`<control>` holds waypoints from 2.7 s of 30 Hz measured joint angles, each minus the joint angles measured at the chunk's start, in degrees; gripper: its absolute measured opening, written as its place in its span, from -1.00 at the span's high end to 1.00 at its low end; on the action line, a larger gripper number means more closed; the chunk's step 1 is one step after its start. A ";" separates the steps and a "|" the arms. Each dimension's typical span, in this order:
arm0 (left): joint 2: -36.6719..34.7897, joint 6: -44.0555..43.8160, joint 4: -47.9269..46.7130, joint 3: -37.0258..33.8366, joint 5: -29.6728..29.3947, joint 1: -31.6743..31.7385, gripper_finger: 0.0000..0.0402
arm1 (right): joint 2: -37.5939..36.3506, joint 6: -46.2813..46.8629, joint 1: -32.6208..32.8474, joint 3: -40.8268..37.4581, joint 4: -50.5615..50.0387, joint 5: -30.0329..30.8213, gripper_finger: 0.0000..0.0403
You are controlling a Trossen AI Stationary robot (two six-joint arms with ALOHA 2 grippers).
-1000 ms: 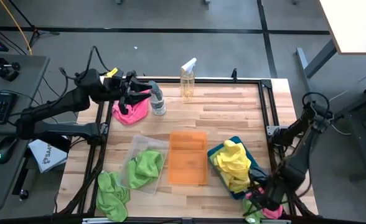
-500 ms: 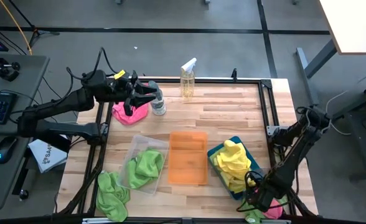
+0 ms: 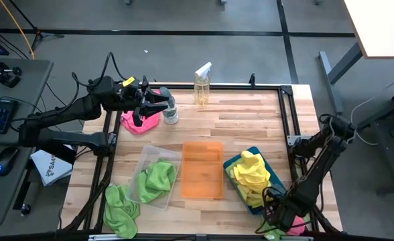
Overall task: Sort microfiber towel by color & place in baskets
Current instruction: Put the bottom pink microfiber cloth into the orange bin
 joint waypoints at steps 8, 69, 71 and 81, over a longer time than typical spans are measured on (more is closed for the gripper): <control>0.00 -1.20 2.23 0.00 -0.01 0.00 0.06 | -0.29 -17.33 -2.22 26.11 -11.64 12.30 0.96; -10.73 -8.16 8.01 0.00 3.28 0.00 0.06 | 24.32 -90.99 -38.29 44.56 -12.74 27.61 1.00; -10.94 -7.19 7.41 0.00 3.28 0.00 0.06 | 24.24 -92.55 -38.55 42.35 -10.59 23.95 1.00; -10.92 -6.07 3.10 0.00 3.26 0.02 0.06 | 24.20 -88.87 -39.52 27.48 10.77 15.34 0.99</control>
